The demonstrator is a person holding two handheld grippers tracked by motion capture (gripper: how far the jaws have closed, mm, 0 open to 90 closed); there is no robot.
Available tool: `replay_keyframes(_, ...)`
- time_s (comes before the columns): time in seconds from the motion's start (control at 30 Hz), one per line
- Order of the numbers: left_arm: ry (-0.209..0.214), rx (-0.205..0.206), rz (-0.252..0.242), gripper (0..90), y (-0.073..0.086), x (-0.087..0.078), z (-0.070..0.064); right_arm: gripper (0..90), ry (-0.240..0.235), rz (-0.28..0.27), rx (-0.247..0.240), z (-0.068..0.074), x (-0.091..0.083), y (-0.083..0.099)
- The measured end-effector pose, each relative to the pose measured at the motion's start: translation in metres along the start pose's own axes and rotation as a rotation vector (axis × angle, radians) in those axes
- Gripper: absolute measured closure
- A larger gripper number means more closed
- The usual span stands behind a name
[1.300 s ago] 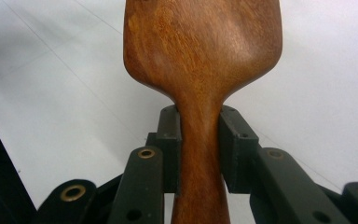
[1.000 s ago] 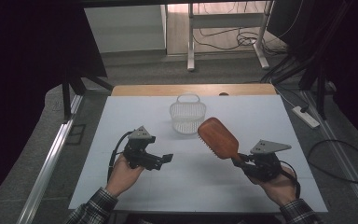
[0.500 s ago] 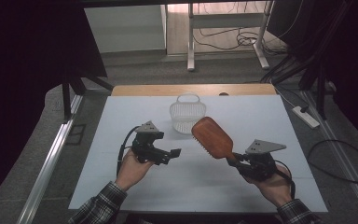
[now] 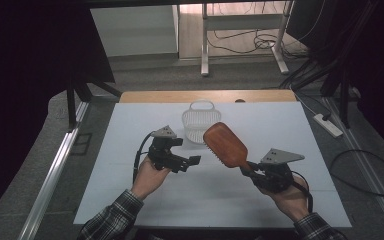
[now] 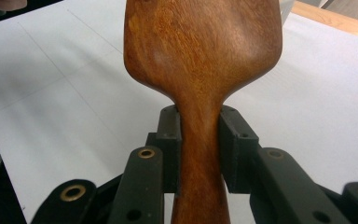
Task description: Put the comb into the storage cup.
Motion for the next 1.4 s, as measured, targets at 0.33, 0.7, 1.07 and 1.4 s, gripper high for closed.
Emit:
replay_keyframes(0.33, 0.048, -0.044, -0.032, 0.0, -0.003, 0.005, -0.005, 72.6, 0.012, -0.025, 0.000, 0.005, 0.008, -0.005)
replay_keyframes(0.7, 0.085, -0.087, -0.041, 0.0, -0.002, 0.008, -0.008, 72.6, -0.007, -0.034, -0.023, 0.016, 0.019, -0.009)
replay_keyframes(1.07, 0.121, -0.146, -0.040, 0.0, -0.003, 0.011, -0.008, 72.6, -0.038, -0.046, -0.039, 0.029, 0.031, -0.015)
replay_keyframes(1.4, 0.162, -0.180, -0.059, 0.0, -0.005, 0.011, -0.009, 72.6, -0.063, -0.051, -0.059, 0.040, 0.041, -0.018)
Point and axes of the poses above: each handheld gripper's, and its own axes: x roughly forward along the jaws, y roughly out of its underside, z roughly to its left, the point moved 9 cm from there along x, roughly forward along the jaws, and after that the axes turned 10 degrees about -y, right-handed, at the moved point
